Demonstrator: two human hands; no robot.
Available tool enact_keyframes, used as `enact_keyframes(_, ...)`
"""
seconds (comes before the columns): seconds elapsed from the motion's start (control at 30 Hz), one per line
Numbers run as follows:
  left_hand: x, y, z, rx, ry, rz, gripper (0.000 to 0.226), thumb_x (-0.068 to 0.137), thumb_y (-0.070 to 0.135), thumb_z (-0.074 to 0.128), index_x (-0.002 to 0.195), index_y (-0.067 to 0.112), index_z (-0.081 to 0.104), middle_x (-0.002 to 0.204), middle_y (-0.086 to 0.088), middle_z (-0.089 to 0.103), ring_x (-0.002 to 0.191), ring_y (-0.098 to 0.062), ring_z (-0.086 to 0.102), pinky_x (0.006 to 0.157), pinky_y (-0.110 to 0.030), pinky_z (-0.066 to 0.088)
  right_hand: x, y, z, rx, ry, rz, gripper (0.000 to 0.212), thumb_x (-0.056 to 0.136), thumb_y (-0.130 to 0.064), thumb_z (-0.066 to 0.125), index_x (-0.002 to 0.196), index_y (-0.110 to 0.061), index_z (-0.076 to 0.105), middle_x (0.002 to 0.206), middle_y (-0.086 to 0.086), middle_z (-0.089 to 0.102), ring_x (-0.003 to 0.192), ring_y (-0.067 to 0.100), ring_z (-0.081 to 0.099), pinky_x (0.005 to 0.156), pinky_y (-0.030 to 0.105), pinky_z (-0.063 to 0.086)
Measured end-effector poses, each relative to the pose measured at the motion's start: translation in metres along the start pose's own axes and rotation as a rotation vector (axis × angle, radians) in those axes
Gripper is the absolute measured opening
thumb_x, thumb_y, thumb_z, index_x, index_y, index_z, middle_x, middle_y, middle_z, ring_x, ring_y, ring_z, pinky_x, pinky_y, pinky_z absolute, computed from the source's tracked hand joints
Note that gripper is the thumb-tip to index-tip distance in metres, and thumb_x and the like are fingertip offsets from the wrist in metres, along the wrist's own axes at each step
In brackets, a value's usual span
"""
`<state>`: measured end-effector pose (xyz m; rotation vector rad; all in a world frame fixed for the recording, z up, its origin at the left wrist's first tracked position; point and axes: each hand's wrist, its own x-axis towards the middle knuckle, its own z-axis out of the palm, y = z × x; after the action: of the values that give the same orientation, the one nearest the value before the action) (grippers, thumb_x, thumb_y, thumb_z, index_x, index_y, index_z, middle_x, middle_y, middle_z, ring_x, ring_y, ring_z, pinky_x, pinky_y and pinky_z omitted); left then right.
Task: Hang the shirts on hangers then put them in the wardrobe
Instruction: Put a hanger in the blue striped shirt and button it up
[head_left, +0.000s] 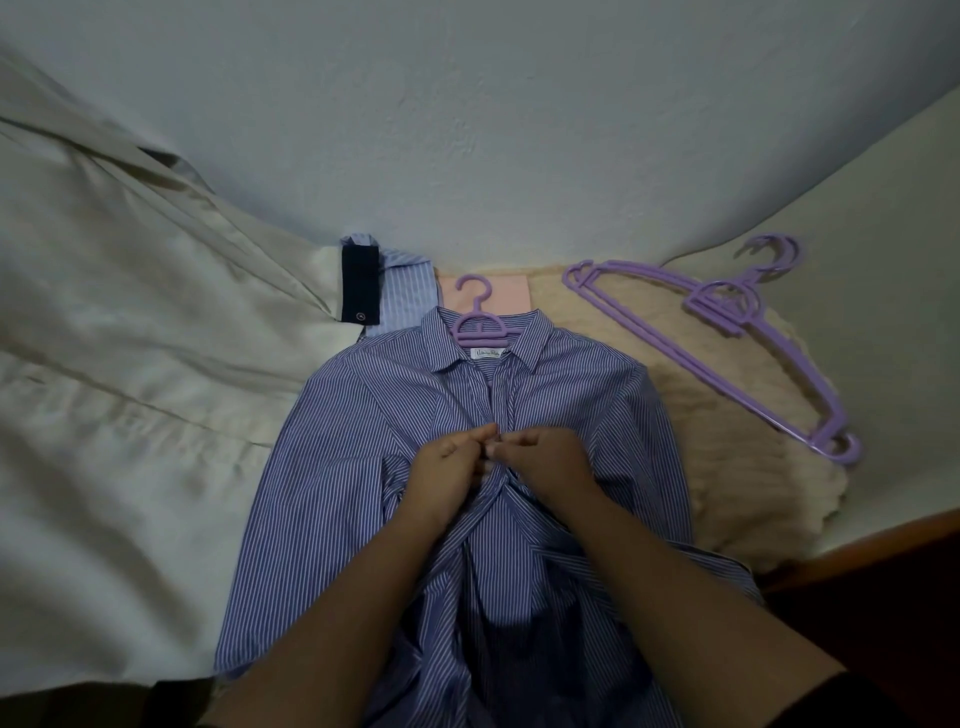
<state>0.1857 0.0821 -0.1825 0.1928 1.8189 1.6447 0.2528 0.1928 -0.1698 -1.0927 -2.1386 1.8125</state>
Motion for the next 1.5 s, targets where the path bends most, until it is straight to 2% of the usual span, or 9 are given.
enact_keyframes(0.13,0.003,-0.002,0.000,0.029,-0.013,0.018,0.029,0.095,0.003,0.048,0.114,0.013,0.068,0.078,-0.003,0.068,0.053,-0.005,0.049,0.052,-0.021,0.042,0.002,0.005,0.002,-0.060,0.070,-0.035,0.014,0.083,-0.018,0.070,0.093,-0.008,0.074,0.070,-0.002,0.065,0.060,0.008,0.057,0.054,0.013,0.045)
enact_keyframes(0.27,0.005,-0.006,-0.002,0.053,-0.025,0.077,0.028,0.086,0.009,0.069,0.114,0.013,0.069,0.107,-0.003,0.072,0.099,-0.012,0.067,0.094,-0.028,0.050,0.004,0.009,0.001,0.061,0.071,0.028,0.011,0.084,-0.012,0.067,0.092,-0.006,0.073,0.063,-0.001,0.063,0.056,0.009,0.054,0.056,0.022,0.045)
enact_keyframes(0.47,0.007,-0.003,-0.004,0.032,-0.025,0.059,0.035,0.082,0.009,0.073,0.116,0.012,0.067,0.103,0.001,0.072,0.100,-0.010,0.067,0.093,-0.023,0.050,0.011,0.002,-0.003,0.262,-0.031,0.164,0.013,0.084,-0.005,0.064,0.073,-0.012,0.068,0.060,0.005,0.055,0.052,0.012,0.046,0.051,0.023,0.038)
enact_keyframes(0.63,0.015,0.013,-0.006,-0.003,-0.050,0.017,0.027,0.087,0.004,0.066,0.113,0.010,0.068,0.095,-0.001,0.073,0.085,-0.008,0.068,0.078,-0.014,0.053,0.019,-0.002,-0.009,0.357,-0.132,0.168,0.014,0.090,-0.005,0.058,0.080,-0.008,0.066,0.062,0.005,0.054,0.053,0.013,0.043,0.051,0.022,0.038)
enact_keyframes(0.9,0.068,0.066,0.003,0.046,-0.013,0.108,0.029,0.088,0.001,0.064,0.117,0.003,0.065,0.076,-0.008,0.069,0.060,-0.011,0.060,0.070,-0.021,0.053,0.068,-0.041,-0.014,0.396,-0.069,0.027,0.012,0.090,-0.008,0.057,0.097,-0.006,0.066,0.084,0.019,0.059,0.077,0.029,0.053,0.063,0.028,0.042)
enact_keyframes(1.07,0.096,0.062,0.009,0.095,0.001,0.087,0.037,0.088,0.002,0.065,0.125,0.002,0.060,0.095,-0.012,0.071,0.076,-0.013,0.066,0.085,-0.029,0.055,0.098,-0.043,-0.015,0.302,-0.067,0.032,0.013,0.089,-0.008,0.057,0.091,-0.012,0.069,0.089,0.019,0.067,0.079,0.026,0.061,0.068,0.029,0.048)
enact_keyframes(1.23,0.091,0.044,0.008,0.236,-0.005,0.094,0.043,0.086,0.013,0.070,0.128,0.010,0.060,0.121,-0.006,0.066,0.107,-0.014,0.063,0.102,-0.032,0.047,0.094,-0.034,-0.020,0.214,-0.068,0.065,0.026,0.090,-0.001,0.055,0.113,-0.002,0.066,0.079,0.005,0.068,0.067,0.012,0.062,0.064,0.021,0.051)
enact_keyframes(1.37,0.067,0.045,0.004,0.275,0.023,0.147,0.037,0.086,0.017,0.071,0.123,0.015,0.065,0.112,-0.002,0.070,0.100,-0.011,0.065,0.093,-0.028,0.052,0.072,-0.034,-0.037,-0.047,-0.014,0.015,0.031,0.087,-0.007,0.063,0.118,-0.005,0.064,0.113,0.011,0.067,0.100,0.019,0.063,0.093,0.027,0.048)
enact_keyframes(1.5,0.036,0.033,0.000,0.393,0.045,0.122,0.029,0.084,0.018,0.073,0.112,0.022,0.068,0.094,0.000,0.071,0.082,-0.014,0.066,0.070,-0.025,0.055,0.029,-0.034,-0.050,-0.375,-0.082,0.007,0.029,0.089,-0.016,0.062,0.115,-0.004,0.066,0.118,0.011,0.065,0.109,0.024,0.059,0.092,0.026,0.043)
